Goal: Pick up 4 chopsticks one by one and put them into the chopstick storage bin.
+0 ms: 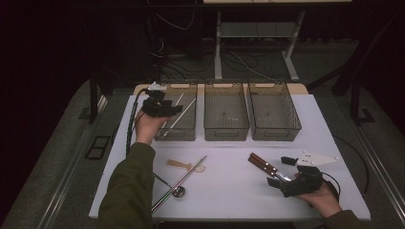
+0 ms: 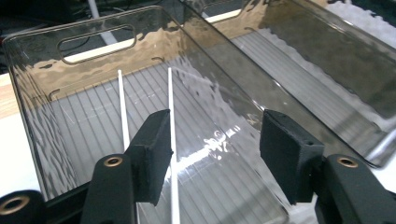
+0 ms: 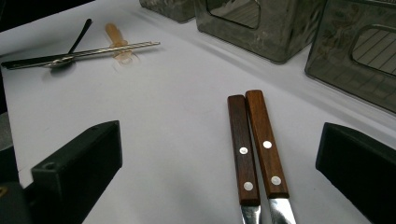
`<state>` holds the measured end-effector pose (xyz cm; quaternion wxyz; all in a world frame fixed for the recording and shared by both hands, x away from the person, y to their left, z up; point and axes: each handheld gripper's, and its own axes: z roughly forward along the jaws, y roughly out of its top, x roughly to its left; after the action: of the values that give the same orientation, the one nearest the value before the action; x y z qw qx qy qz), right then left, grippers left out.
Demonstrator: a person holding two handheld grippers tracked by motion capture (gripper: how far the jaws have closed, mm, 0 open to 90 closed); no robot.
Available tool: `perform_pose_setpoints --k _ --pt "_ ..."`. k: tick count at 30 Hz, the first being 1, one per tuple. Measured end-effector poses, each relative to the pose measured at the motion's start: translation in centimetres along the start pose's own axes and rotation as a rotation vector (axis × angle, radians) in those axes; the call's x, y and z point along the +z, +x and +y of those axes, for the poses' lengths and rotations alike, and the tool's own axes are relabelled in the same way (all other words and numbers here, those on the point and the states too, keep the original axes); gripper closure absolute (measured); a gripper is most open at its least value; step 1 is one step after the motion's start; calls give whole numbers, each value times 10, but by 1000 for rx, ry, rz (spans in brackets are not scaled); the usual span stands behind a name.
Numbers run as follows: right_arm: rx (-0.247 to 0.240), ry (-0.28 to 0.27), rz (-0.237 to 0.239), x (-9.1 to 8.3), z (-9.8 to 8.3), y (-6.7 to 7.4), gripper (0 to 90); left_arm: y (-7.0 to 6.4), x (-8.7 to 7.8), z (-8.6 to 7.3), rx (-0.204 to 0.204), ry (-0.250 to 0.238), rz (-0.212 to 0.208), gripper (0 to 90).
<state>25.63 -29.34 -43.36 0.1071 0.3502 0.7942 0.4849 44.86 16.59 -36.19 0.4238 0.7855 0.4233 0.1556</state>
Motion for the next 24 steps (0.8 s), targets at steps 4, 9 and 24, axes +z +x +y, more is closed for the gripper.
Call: perform_pose_setpoints --k 4,9,24 --pt "-2 0 -1 0 0 0 7 -6 -8 -5 15 2 -13 371" --pt "-3 1 -2 0 0 0 7 -12 -17 -13 22 8 -51 327" --pt "2 7 -7 1 -1 0 7 -37 -44 -49 72 2 -69 265"
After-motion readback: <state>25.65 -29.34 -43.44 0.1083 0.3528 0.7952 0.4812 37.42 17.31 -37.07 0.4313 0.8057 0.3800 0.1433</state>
